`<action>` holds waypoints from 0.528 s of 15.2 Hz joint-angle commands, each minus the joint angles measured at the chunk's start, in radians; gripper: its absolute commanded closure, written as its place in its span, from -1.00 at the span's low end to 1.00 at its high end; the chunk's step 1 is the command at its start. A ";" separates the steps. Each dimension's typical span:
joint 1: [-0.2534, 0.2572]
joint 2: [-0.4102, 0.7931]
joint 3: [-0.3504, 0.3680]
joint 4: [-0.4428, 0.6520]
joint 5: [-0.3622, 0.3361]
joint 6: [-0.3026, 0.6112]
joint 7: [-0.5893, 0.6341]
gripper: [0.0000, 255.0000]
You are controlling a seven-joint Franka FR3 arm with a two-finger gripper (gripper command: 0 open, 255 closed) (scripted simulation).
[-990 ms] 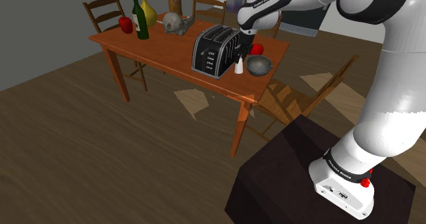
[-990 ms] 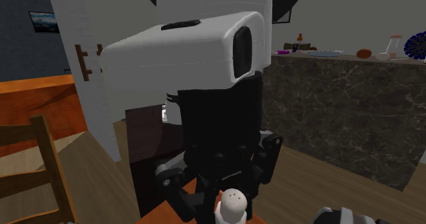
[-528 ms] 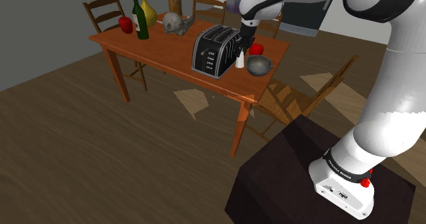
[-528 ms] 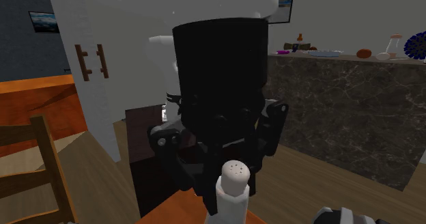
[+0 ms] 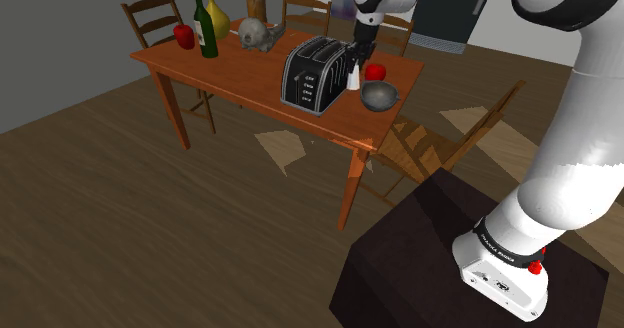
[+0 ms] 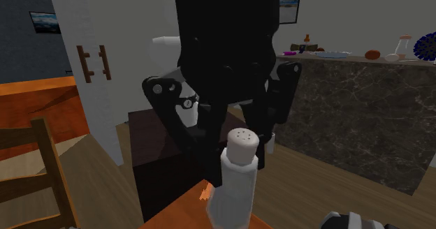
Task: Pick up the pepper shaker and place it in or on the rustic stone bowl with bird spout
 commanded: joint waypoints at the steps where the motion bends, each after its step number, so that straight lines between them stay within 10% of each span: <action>1: 0.000 -0.007 -0.001 0.018 -0.002 -0.025 0.002 1.00; 8: -0.044 -0.010 -0.022 0.074 0.006 -0.089 -0.059 1.00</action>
